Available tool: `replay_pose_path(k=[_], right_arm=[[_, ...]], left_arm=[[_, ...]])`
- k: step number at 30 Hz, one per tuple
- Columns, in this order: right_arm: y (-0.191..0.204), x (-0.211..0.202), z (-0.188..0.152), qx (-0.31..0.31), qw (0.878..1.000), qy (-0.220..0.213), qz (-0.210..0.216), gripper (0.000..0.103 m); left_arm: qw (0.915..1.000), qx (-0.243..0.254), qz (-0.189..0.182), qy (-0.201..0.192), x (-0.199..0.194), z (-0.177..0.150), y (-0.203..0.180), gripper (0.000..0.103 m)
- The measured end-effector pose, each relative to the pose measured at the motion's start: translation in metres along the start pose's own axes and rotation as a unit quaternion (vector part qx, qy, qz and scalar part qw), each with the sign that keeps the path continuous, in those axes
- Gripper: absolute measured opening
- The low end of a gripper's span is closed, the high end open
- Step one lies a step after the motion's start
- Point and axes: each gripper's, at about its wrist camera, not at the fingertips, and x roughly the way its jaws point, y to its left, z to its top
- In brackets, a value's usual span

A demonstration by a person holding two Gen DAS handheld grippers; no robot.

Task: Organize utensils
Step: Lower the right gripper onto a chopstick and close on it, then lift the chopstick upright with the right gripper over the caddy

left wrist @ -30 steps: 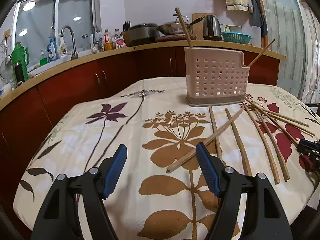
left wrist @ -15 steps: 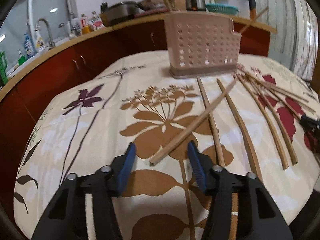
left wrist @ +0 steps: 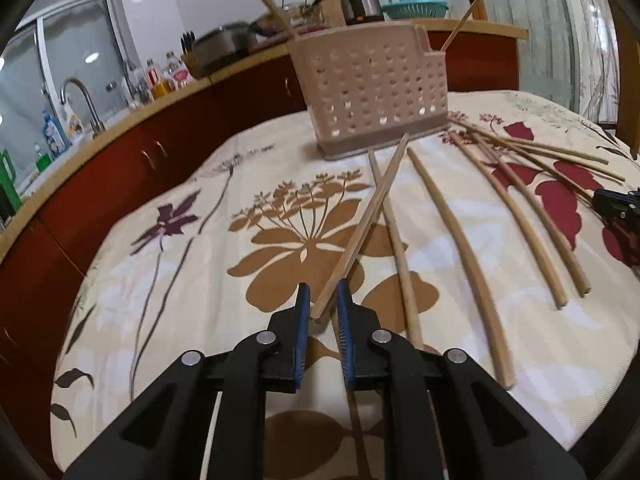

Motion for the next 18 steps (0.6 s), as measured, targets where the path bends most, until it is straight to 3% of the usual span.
replay_pose_path(k=[18], right_arm=[[0.003,-0.042,0.018,-0.002,0.999,-0.047,0.004,0.006]], left_arm=[[0.9953,-0.001,0.005,-0.097,-0.085,0.016,-0.017,0.008]])
